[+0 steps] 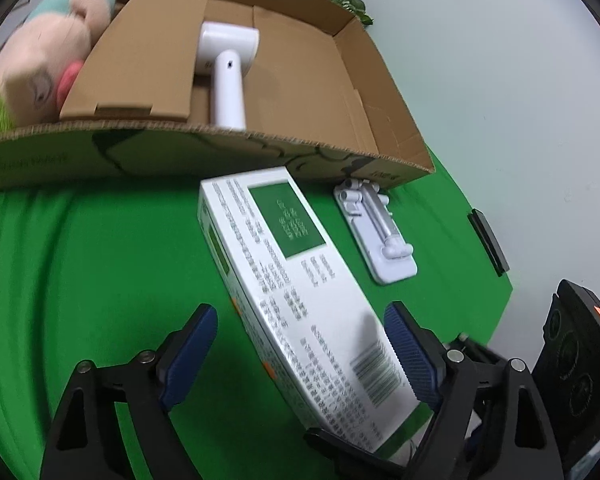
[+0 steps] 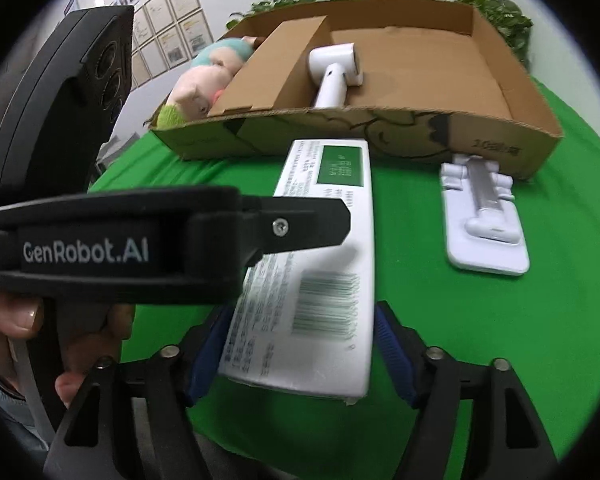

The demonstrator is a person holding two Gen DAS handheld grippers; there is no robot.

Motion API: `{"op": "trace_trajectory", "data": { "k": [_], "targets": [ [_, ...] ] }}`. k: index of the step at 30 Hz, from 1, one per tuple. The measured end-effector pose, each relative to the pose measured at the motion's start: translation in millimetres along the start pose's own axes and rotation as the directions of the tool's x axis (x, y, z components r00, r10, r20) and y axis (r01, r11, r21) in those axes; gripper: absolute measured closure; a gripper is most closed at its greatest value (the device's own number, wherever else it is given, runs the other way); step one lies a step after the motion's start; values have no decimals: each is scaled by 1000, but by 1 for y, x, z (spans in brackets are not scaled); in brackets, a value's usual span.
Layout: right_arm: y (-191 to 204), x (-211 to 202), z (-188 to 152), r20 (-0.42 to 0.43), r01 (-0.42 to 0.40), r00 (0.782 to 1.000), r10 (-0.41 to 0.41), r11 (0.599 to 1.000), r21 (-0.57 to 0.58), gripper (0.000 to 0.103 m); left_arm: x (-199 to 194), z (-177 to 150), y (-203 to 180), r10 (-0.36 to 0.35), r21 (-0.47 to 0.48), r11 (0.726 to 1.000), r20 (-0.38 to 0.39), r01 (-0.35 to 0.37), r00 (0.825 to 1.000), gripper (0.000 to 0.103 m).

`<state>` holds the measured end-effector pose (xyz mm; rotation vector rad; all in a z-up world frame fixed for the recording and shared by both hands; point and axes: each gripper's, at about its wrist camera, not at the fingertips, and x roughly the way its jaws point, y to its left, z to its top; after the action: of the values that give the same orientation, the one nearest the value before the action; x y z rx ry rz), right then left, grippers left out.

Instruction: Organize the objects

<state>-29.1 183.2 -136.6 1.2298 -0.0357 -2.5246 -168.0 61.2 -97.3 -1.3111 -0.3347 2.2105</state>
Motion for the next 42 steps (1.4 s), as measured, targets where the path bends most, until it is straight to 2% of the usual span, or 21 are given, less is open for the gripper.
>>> {"op": "trace_trajectory", "data": {
  "k": [2,4,8,12,14,17,18,19,21,24,29,36,40,42],
  "targets": [
    [-1,0,-2,-2,26,1000,-26,1000,-6,10,-1,-3,4,-16,-14,1000,-6,16,1000,19],
    [-1,1,-4,-8,38,999,-38,999,-13,0,2,-4,6,-28,-25,999,-14,28,1000,19],
    [9,3,-6,-18,76,997,-78,994,-74,0,2,-5,5,-39,-23,999,-6,39,999,19],
    [8,1,-6,4,98,995,-98,992,-77,1,3,-6,5,-44,-25,999,-2,44,999,20],
    [11,-4,-7,28,90,996,-88,992,-91,5,3,-7,6,-44,-22,999,-4,44,999,22],
    [19,-5,-9,35,102,995,-98,985,-138,26,4,-7,6,-49,-30,998,0,49,999,23],
    [20,-5,-10,29,99,995,-96,985,-139,38,5,-7,6,-46,-31,998,1,46,999,25],
    [21,-4,-10,23,95,995,-93,987,-131,39,6,-7,5,-44,-31,999,0,44,999,26],
    [20,-5,-10,21,79,997,-77,991,-105,40,7,-7,6,-51,-36,998,-5,51,999,32],
    [15,-8,-10,17,27,1000,-26,999,-33,40,7,-8,7,-61,-47,997,-3,61,998,34],
    [0,-12,-11,22,-130,991,129,984,120,41,7,-9,11,-67,-70,995,-7,66,998,44],
    [10,-17,-15,37,-103,994,100,988,114,42,0,-11,13,-90,-83,993,3,90,996,52],
    [12,-24,-18,87,-89,993,80,990,108,42,-14,-3,-2,-73,-28,997,29,74,997,55],
    [9,-32,-7,133,-78,989,65,993,94,43,-26,5,-13,-72,8,997,63,72,995,56]
  ]
}}
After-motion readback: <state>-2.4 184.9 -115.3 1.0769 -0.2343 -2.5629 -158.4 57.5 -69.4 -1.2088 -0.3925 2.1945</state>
